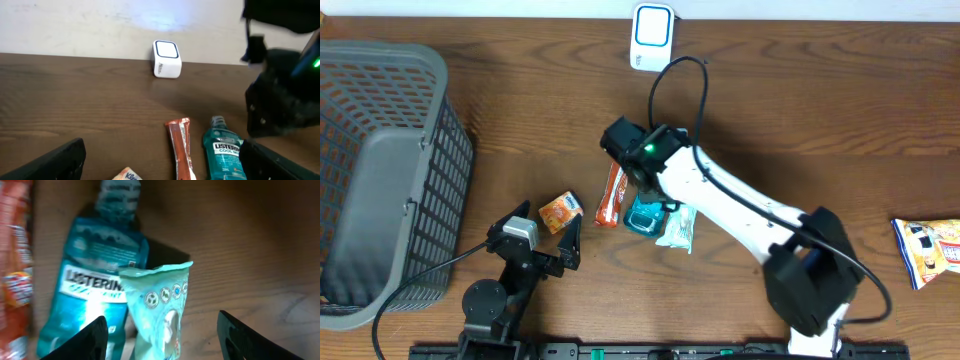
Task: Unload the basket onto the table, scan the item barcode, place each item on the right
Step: 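Reach the right gripper to the mint-green packet and grasp it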
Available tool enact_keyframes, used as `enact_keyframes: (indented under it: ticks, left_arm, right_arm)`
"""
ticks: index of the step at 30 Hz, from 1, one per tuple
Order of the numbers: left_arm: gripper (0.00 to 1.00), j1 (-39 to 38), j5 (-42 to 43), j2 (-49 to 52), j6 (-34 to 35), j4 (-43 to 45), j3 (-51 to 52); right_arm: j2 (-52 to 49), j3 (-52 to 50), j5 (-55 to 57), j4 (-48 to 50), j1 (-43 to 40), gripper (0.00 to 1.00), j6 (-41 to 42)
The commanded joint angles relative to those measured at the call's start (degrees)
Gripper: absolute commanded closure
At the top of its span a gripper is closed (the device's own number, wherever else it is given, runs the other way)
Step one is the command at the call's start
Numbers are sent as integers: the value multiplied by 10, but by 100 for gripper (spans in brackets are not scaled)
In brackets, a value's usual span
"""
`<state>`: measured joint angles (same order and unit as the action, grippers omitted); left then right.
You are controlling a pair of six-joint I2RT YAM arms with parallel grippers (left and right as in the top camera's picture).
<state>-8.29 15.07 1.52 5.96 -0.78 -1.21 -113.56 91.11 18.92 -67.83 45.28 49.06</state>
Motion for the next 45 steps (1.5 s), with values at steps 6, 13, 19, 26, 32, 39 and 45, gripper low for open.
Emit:
enact_keyframes:
  ticks: [6, 13, 19, 26, 32, 39, 45]
  left_arm:
    - [2, 2, 6, -1, -4, -19, 10]
    - [2, 2, 5, -1, -4, -19, 10]
    - [2, 2, 6, -1, -4, -19, 10]
    - [2, 2, 6, -1, -4, -19, 10]
    - [2, 2, 6, -1, -4, -19, 10]
    - [2, 2, 6, -1, -4, -19, 10]
    - [2, 2, 5, -1, -4, -19, 10]
  right_arm:
    - [-65, 6, 13, -32, 21, 39, 15]
    - [-85, 5, 9, -54, 21, 39, 15]
    - [-104, -9, 0, -53, 21, 41, 16]
    - [-104, -31, 0, -68, 21, 47, 34]
    - [-112, -48, 1, -67, 21, 47, 31]
    - [-150, -55, 16, -62, 21, 44, -11]
    - [-158, -55, 17, -54, 21, 63, -17]
